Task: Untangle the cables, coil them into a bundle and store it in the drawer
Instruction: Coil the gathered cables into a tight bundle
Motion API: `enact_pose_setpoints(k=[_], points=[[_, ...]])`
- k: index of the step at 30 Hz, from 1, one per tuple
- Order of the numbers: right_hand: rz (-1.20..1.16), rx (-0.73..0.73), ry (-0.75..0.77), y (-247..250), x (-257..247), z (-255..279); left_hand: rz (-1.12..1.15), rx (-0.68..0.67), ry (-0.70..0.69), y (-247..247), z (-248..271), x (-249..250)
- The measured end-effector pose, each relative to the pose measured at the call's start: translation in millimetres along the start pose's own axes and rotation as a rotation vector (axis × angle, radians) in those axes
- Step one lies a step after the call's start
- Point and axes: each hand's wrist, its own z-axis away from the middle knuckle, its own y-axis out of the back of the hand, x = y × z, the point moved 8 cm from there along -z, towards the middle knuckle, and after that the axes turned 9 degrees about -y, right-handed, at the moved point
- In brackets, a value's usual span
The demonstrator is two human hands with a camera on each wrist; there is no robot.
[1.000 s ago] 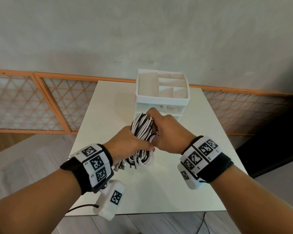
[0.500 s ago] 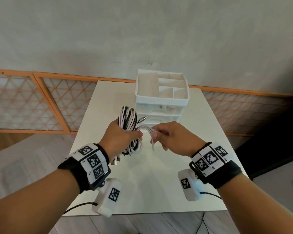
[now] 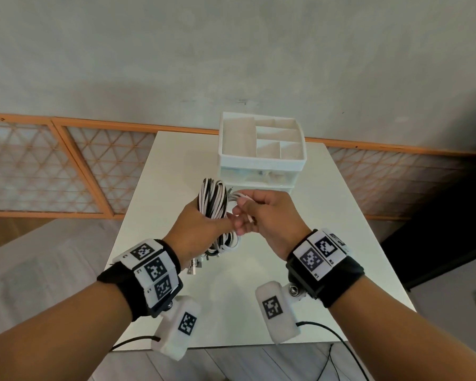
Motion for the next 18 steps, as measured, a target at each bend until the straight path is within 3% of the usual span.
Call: enact_pose_setpoints(k=[4, 9, 18], points=[[0.095, 0.054, 0.059, -8, 2, 4, 0.109, 0.061, 0.022, 7, -4, 0], [0.24, 0.002, 0.043, -16, 5, 4, 0.252, 0.055, 0.077, 10, -3, -2], [0.017, 0.007, 0.049, -4, -1, 3, 0.343, -0.17, 0.031, -7, -3, 17]])
